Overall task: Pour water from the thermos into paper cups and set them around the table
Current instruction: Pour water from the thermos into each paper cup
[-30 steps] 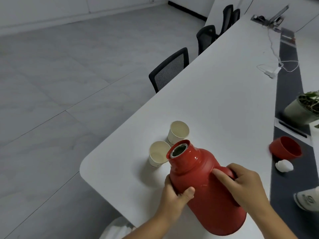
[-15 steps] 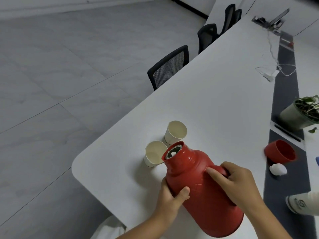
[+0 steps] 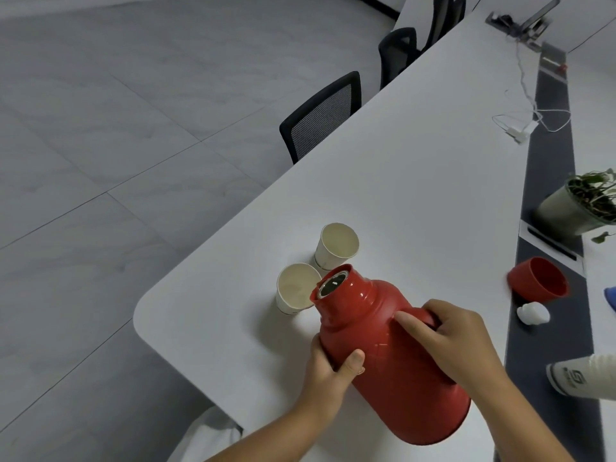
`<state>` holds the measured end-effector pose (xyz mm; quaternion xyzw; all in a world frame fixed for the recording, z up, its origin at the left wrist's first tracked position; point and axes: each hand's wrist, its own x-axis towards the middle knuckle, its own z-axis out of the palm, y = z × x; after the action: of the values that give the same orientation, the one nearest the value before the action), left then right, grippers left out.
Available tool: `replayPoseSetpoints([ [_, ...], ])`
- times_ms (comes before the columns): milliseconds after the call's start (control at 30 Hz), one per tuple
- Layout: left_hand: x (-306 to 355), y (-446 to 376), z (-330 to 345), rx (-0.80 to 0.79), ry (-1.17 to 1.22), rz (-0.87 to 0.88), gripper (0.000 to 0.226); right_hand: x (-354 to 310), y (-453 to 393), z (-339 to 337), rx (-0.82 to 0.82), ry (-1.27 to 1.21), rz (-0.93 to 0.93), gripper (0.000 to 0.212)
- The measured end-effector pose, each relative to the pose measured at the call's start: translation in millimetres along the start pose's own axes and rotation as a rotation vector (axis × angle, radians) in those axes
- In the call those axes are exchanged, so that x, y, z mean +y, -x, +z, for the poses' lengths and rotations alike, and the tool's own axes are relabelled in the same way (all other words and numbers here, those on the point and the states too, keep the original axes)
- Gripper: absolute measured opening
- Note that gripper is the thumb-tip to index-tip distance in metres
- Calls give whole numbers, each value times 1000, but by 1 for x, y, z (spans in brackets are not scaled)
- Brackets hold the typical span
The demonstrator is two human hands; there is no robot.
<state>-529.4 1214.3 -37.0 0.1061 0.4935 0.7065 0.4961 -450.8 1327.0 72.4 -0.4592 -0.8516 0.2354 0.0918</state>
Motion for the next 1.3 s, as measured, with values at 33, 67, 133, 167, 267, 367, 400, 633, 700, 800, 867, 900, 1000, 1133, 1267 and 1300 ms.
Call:
replayPoseSetpoints([
  [33, -1, 0, 0, 3, -9, -1, 74, 0, 0, 0, -3, 6, -1, 48],
  [67, -1, 0, -1, 6, -19, -3, 71, 0, 0, 0, -6, 11, -2, 48],
  [133, -2, 0, -1, 6, -27, -4, 51, -1, -1, 0, -9, 12, -2, 47],
  [167, -2, 0, -1, 7, -26, -3, 43, -1, -1, 0, -8, 10, -1, 47],
  [267, -3, 0, -2, 9, -24, 5, 38, -2, -2, 0, -10, 11, -2, 47],
  [367, -3, -1, -2, 10, -28, 12, 44, -1, -2, 1, -10, 16, -10, 45],
  [400, -4, -1, -2, 12, -34, 12, 48, -1, -2, 0, -12, 17, -10, 45],
  [633, -5, -1, -1, 14, -26, 20, 64, -1, -3, 1, -27, 17, -26, 44],
  [700, -5, -1, -1, 14, -25, 21, 66, -1, -3, 1, -29, 21, -26, 45],
  [800, -6, 0, 0, 15, -19, 27, 63, 0, -2, 1, -19, 16, -25, 45],
  [867, -5, 0, 0, 13, -15, 26, 62, -1, -2, 0, -23, 15, -27, 46],
  [900, -5, 0, 0, 13, -18, 27, 62, -1, -2, 0, -28, 16, -27, 46],
  [1000, -6, 0, 0, 15, -25, 25, 60, -1, -3, 1, -32, 21, -30, 46],
  [1133, -8, 0, -1, 17, -29, 25, 59, -1, -3, 1, -39, 19, -27, 46],
  [1267, -7, -1, -1, 15, -20, 36, 64, -1, -2, 0, -41, 23, -25, 46],
  [1300, -7, -1, -1, 13, -19, 37, 64, -1, -2, 0, -39, 23, -25, 47],
])
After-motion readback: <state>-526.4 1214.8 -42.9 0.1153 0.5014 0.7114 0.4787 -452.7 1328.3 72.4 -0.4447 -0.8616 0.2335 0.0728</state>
